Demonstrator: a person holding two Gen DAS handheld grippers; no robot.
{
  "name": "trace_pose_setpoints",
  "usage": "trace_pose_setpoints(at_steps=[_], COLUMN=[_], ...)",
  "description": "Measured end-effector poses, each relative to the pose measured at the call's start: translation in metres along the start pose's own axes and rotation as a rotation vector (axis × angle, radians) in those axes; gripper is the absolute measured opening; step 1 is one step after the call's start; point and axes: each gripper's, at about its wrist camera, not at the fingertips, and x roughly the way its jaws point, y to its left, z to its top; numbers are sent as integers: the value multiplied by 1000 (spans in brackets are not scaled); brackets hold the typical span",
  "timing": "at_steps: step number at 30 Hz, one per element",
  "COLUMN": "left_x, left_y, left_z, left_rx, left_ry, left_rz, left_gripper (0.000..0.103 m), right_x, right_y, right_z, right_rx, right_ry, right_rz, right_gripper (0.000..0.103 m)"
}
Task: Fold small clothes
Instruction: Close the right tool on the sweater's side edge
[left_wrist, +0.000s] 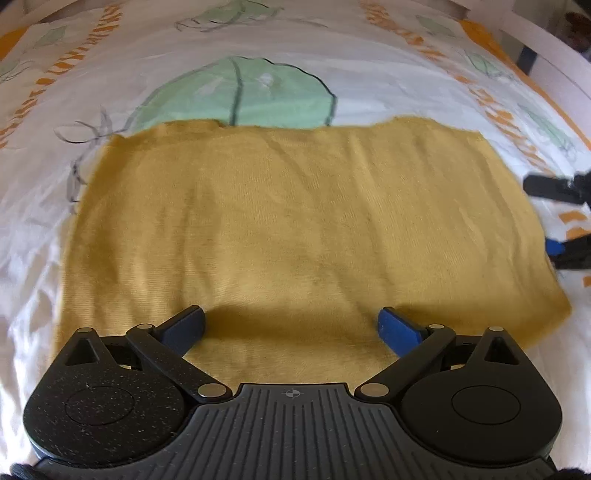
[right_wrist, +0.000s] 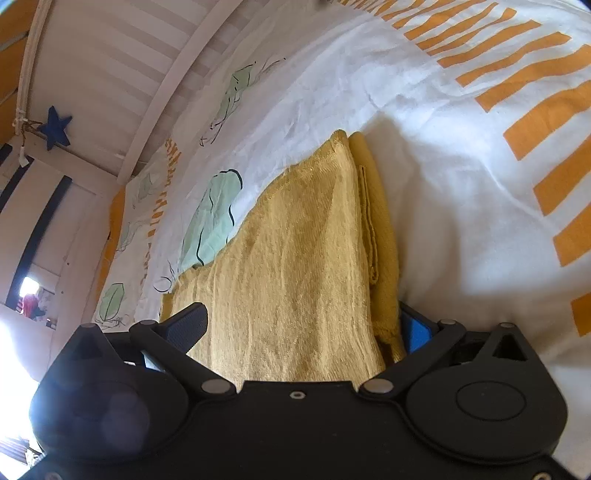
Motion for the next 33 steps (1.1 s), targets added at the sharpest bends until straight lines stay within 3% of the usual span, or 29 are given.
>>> trace_pose_setpoints(at_steps=[7,10,11,13,15,18,23,25,33], left_x=[-28,-26,-24,-22,-22,-24,-28,-30,-46], left_y=[37,58,65,80,92,108,130,138,159], left_z=[10,14,15,18,22,27,34,35,38], left_rx=[-30,-92,-116,-166,-199,-220,-220,-228,-277], left_ry=[-113,-120,-113,-94,-91,-90,-91,-94,-115], left_rz=[68,62,53,27,17,25,78,92,61], left_gripper=[101,101,101,101,101,101,101,101,101], right_x=[1,1,1,3,6,6,-3,-6,16], right_y=[-8,-5,-4,-2,-3,-6,23,38,111], right_z=[6,5,4,3,2,0,3,2,-4], right_rx=[24,-6,-17,-31,-15,-7,-101,-118,-227], right_ry=[4,4,3,3,12,2,-32,-54,-54], right_rz=[57,54,48,32,0,-26,-89,-78,-93], right_gripper=[103,101,96,73,43,30,26,25,24])
